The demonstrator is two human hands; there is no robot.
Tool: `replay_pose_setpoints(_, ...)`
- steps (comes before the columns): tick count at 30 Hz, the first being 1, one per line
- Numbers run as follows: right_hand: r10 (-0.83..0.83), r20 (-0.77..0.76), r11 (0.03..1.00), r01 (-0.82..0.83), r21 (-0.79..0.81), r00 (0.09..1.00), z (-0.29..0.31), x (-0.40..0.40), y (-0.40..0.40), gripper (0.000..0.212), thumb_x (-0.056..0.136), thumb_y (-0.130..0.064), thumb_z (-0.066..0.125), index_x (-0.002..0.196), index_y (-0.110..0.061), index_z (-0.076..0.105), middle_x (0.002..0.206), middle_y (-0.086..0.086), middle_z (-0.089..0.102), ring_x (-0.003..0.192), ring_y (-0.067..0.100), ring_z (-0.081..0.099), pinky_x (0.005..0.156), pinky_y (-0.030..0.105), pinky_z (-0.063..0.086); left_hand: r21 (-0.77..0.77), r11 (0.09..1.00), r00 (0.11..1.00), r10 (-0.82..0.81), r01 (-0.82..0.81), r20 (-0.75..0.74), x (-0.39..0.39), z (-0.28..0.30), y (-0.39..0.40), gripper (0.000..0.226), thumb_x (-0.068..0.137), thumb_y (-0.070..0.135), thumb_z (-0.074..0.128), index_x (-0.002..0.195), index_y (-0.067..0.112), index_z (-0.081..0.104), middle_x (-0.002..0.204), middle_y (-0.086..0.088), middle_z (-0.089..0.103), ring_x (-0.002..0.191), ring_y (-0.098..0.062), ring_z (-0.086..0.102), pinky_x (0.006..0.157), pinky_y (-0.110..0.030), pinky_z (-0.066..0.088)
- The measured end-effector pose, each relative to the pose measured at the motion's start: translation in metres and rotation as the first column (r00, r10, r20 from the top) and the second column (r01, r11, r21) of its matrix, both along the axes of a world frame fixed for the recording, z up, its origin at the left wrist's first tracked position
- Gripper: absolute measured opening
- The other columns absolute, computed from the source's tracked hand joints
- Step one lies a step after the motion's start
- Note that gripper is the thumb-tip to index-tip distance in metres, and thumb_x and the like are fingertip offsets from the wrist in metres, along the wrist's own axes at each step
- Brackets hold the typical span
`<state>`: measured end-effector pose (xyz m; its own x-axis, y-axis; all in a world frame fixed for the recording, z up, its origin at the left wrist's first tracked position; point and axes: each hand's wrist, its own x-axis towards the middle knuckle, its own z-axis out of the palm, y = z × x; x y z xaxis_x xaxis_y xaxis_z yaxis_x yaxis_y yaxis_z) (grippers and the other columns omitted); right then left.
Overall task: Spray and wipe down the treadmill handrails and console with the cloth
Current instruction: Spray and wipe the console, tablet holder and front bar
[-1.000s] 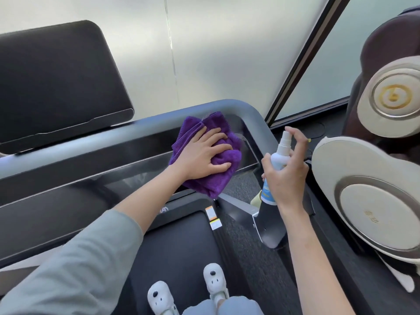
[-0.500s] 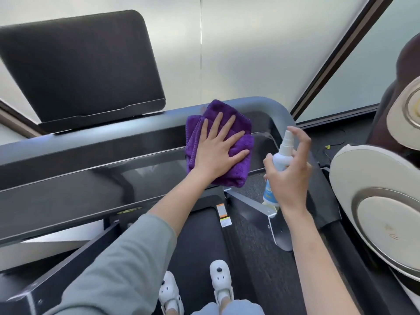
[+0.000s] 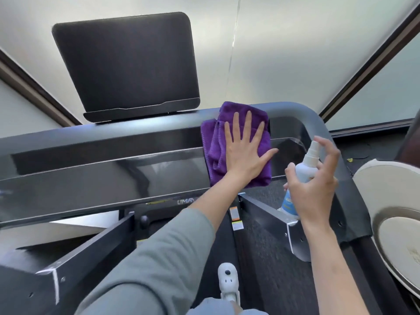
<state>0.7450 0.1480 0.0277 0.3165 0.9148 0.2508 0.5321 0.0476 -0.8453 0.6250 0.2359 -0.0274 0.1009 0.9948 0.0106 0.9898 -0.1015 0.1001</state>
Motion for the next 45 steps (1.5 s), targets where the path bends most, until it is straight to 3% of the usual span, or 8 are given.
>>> replay_pose_setpoints(7,0.070,0.019,0.997,-0.071,0.025,0.997,0.014,-0.028,0.007,0.056,0.086,-0.004,0.064,0.129,-0.031,0.039,0.074,0.010,0.055,0.059,0.039,0.061,0.062,0.055,0.055,0.060,0.998,0.999,-0.025,0.023,0.035,-0.068,-0.003,-0.023,0.063,0.096,0.061,0.033,0.152,0.034,0.025,0.163,-0.002,0.004,0.149,-0.031,-0.004,0.118,-0.049,-0.009)
replay_pose_setpoints(11,0.123,0.008,0.992,-0.124,0.036,0.992,0.016,-0.057,0.011,0.057,0.086,-0.003,0.062,0.129,-0.032,0.039,0.072,-0.009,0.054,0.059,0.035,0.060,0.059,0.054,0.056,0.065,0.986,0.988,0.150,-0.151,0.017,-0.161,-0.006,-0.057,0.061,0.097,0.059,0.032,0.152,0.037,0.021,0.163,0.001,0.004,0.150,-0.030,-0.003,0.119,-0.052,-0.001)
replay_pose_setpoints(17,0.189,-0.017,0.982,-0.188,0.033,0.982,0.013,-0.080,-0.001,0.057,0.088,-0.003,0.063,0.131,-0.033,0.040,0.069,0.014,0.054,0.054,0.038,0.061,0.056,0.052,0.055,-0.031,0.842,0.842,0.539,-0.539,0.013,-0.219,-0.007,-0.090,0.071,0.094,0.065,0.019,0.155,0.032,0.003,0.163,-0.005,-0.005,0.149,-0.035,-0.004,0.117,-0.057,0.001)
replay_pose_setpoints(20,0.181,-0.003,0.983,-0.180,0.029,0.984,0.013,-0.075,-0.008,0.059,0.087,-0.001,0.064,0.131,-0.032,0.039,0.070,0.012,0.055,0.057,0.037,0.062,0.060,0.052,0.056,-0.011,0.885,0.885,0.465,-0.465,0.013,-0.170,-0.004,-0.066,0.074,0.095,0.065,0.019,0.155,0.027,-0.002,0.162,-0.011,-0.011,0.147,-0.042,-0.009,0.118,-0.056,0.000)
replay_pose_setpoints(24,0.167,0.013,0.986,-0.168,0.020,0.986,0.013,-0.072,-0.014,0.060,0.087,0.000,0.065,0.131,-0.031,0.039,0.071,0.013,0.056,0.059,0.039,0.062,0.063,0.056,0.056,-0.005,0.985,0.985,0.174,-0.174,0.018,-0.114,-0.002,-0.045,0.068,0.097,0.061,0.027,0.155,0.030,0.010,0.163,-0.009,-0.009,0.146,-0.041,-0.013,0.118,-0.053,-0.006)
replay_pose_setpoints(28,0.208,0.020,0.978,-0.208,0.009,0.978,0.014,-0.082,-0.015,0.060,0.088,0.000,0.065,0.132,-0.031,0.038,0.072,0.010,0.056,0.059,0.037,0.062,0.062,0.055,0.057,0.035,0.999,1.000,0.004,-0.005,0.027,-0.136,-0.003,-0.042,0.061,0.096,0.059,0.032,0.152,0.037,0.022,0.163,-0.001,0.000,0.149,-0.032,-0.008,0.118,-0.049,-0.011)
replay_pose_setpoints(38,0.292,0.007,0.956,-0.292,0.007,0.956,0.019,-0.144,-0.017,0.060,0.089,-0.003,0.065,0.132,-0.034,0.038,0.074,0.007,0.056,0.057,0.035,0.064,0.060,0.052,0.058,-0.006,0.964,0.964,0.267,-0.267,0.012,-0.285,-0.006,-0.095,0.062,0.095,0.064,0.028,0.150,0.046,0.006,0.162,0.007,-0.010,0.148,-0.026,-0.016,0.109,-0.068,-0.010)
replay_pose_setpoints(45,0.336,0.005,0.942,-0.336,0.020,0.942,0.019,-0.194,-0.022,0.060,0.089,-0.002,0.066,0.132,-0.034,0.038,0.074,0.009,0.058,0.057,0.035,0.063,0.058,0.050,0.057,-0.025,0.931,0.927,0.366,-0.365,0.078,-0.378,-0.003,-0.127,0.065,0.096,0.061,0.028,0.152,0.040,0.003,0.161,0.005,-0.014,0.148,-0.025,-0.017,0.117,-0.055,-0.009)
